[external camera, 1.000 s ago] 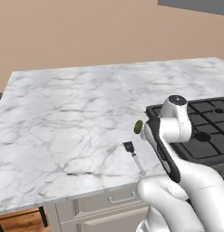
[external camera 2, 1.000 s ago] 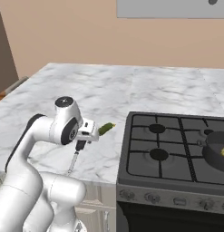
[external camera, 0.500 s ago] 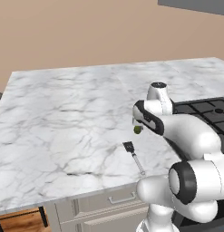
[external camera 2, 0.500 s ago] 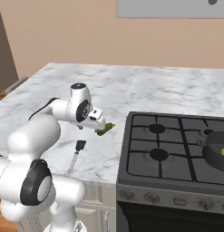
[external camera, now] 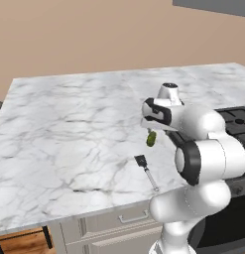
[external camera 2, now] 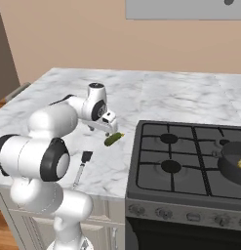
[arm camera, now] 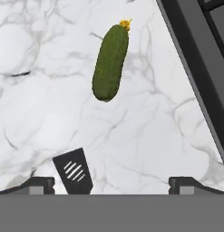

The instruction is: Put the squash and cucumber in the pot. Retrieve the spatula and lightly stir the vegetables in the pot.

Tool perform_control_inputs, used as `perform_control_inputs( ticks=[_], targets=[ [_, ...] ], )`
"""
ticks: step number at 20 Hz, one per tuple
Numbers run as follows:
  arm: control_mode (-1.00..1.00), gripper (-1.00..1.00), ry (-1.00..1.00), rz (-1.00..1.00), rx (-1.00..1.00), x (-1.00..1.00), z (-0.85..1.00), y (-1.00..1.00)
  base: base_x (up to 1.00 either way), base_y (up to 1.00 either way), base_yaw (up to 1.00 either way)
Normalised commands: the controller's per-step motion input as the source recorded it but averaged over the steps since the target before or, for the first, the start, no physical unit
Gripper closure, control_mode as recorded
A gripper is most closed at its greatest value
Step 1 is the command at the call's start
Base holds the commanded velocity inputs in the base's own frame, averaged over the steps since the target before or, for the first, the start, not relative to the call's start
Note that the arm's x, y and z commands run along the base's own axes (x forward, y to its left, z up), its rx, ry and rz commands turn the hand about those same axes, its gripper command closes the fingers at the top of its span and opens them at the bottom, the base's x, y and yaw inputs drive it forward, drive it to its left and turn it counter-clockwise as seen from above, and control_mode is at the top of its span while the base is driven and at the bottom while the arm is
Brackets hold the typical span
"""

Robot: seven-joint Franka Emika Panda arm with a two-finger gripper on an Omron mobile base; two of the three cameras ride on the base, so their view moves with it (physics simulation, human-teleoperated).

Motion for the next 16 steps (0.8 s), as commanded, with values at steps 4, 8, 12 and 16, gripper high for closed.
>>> perform_control_inputs(
  ticks=[4, 8, 12, 16],
  targets=[
    [-1.00, -1.00, 0.05, -0.07, 0.00, 0.32, -0.28, 0.00, 0.00, 0.00, 0.00],
    [-1.00, -1.00, 0.02, -0.08, 0.00, 0.25, -0.55, 0.00, 0.00, 0.00, 0.00],
    [-1.00, -1.00, 0.00, -0.08, 0.00, 0.24, -0.74, 0.00, 0.00, 0.00, 0.00],
    [-1.00, -1.00, 0.00, -0.07, 0.00, 0.45, -0.46, 0.00, 0.00, 0.00, 0.00]
  ],
)
